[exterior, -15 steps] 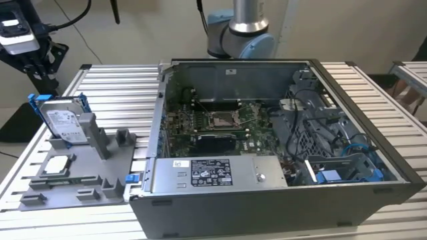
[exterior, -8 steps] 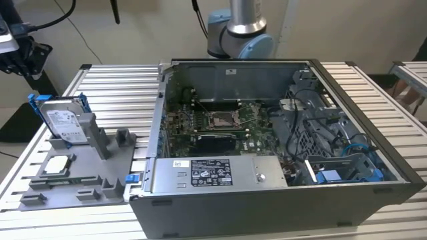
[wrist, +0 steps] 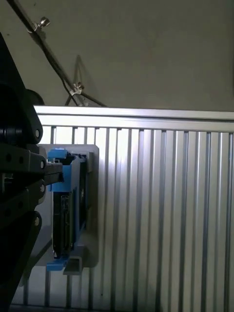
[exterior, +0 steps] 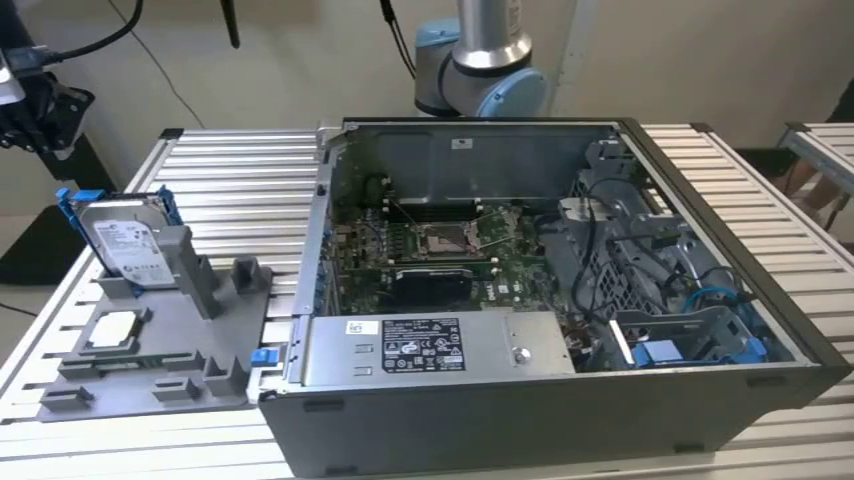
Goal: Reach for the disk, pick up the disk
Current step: 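Reach for the disk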
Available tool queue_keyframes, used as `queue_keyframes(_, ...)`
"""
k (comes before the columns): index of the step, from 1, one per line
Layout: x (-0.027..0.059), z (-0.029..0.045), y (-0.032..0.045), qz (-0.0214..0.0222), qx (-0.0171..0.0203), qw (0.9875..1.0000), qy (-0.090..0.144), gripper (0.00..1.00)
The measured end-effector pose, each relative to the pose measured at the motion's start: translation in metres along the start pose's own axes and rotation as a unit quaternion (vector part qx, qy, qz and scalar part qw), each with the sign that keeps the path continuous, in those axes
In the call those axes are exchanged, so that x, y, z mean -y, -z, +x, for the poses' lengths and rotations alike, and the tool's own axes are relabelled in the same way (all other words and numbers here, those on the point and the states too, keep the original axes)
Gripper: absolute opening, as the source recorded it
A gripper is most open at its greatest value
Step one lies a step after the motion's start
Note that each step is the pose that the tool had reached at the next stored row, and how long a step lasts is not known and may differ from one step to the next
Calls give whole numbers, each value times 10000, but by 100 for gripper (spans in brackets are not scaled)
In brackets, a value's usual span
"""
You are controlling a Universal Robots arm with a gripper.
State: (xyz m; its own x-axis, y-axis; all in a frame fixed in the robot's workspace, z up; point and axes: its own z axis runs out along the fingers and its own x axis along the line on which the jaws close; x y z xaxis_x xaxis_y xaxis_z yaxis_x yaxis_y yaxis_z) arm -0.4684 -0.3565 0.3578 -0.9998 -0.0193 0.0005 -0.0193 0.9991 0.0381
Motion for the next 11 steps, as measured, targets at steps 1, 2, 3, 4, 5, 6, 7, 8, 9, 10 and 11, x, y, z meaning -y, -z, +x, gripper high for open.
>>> queue_keyframes(1,0,1,0,0,0,10000,0,0)
queue_keyframes(2,0,2,0,0,0,10000,0,0)
queue_keyframes(3,0,3,0,0,0,10000,0,0)
queue_keyframes(4,0,4,0,0,0,10000,0,0)
queue_keyframes(5,0,5,0,0,0,10000,0,0)
queue_keyframes(6,0,5,0,0,0,10000,1,0)
queue_keyframes(7,0,5,0,0,0,10000,6,0)
queue_keyframes(8,0,4,0,0,0,10000,14,0)
queue_keyframes(9,0,0,0,0,0,10000,22,0)
queue_keyframes(10,2,-8,0,1,-1,10000,29,0)
queue_keyframes(11,5,-21,1,0,-1,10000,35,0)
